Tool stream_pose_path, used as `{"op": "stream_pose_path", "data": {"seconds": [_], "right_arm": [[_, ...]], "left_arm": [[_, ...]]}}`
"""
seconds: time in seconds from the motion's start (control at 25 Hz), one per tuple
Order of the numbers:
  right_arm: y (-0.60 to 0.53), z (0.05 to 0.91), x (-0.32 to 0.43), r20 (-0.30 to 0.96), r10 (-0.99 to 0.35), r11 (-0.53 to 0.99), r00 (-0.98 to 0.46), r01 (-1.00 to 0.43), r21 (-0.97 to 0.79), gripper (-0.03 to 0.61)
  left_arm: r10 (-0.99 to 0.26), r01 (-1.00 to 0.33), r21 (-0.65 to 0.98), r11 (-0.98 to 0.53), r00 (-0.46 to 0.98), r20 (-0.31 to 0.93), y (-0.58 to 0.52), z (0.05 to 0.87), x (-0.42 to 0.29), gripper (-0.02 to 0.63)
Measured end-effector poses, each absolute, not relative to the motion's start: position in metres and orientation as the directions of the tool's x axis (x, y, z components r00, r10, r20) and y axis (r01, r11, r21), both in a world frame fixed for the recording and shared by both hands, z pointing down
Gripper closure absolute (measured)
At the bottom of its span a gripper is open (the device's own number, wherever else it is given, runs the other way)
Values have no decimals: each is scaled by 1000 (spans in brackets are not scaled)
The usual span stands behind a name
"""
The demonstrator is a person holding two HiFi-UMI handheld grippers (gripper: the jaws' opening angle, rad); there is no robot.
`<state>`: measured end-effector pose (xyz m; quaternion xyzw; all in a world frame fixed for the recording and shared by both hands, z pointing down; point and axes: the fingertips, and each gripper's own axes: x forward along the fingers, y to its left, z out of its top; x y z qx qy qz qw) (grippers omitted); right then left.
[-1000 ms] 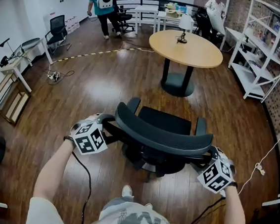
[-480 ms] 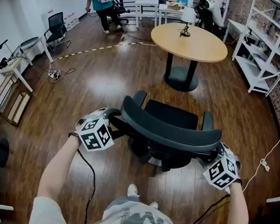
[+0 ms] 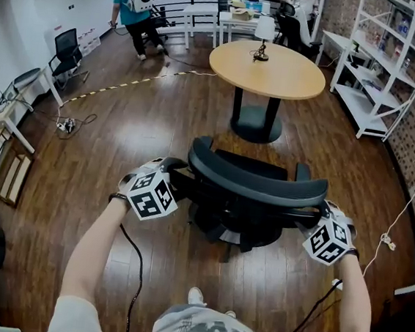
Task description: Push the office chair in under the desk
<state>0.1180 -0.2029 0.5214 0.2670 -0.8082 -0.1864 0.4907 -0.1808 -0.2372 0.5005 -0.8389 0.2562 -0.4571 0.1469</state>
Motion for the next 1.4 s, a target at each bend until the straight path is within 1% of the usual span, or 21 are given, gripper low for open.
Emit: {"op": "stream_pose_path", "data": {"seconds": [0.48,0.64,1.16,1.4], "right_arm": [[-298,526,118,706,-630,777,-323,-284,563,388],[-302,524,123,712,-631,775,-306,-293,561,388],[-381,526,131,696,-653,757,-298,-291,586,390],[-434,526,135,689,-658,753,-303,-286,593,393]], "left_arm": [[-535,-251,-476,-843,479,696,-342,502,-180,307],[-530,-242,-476,-845,486,695,-349,499,-175,305],[-537,-251,-478,-842,480,694,-427,502,-168,304],[-507,-247,-443,-862,448,736,-481,504,-163,304]]}}
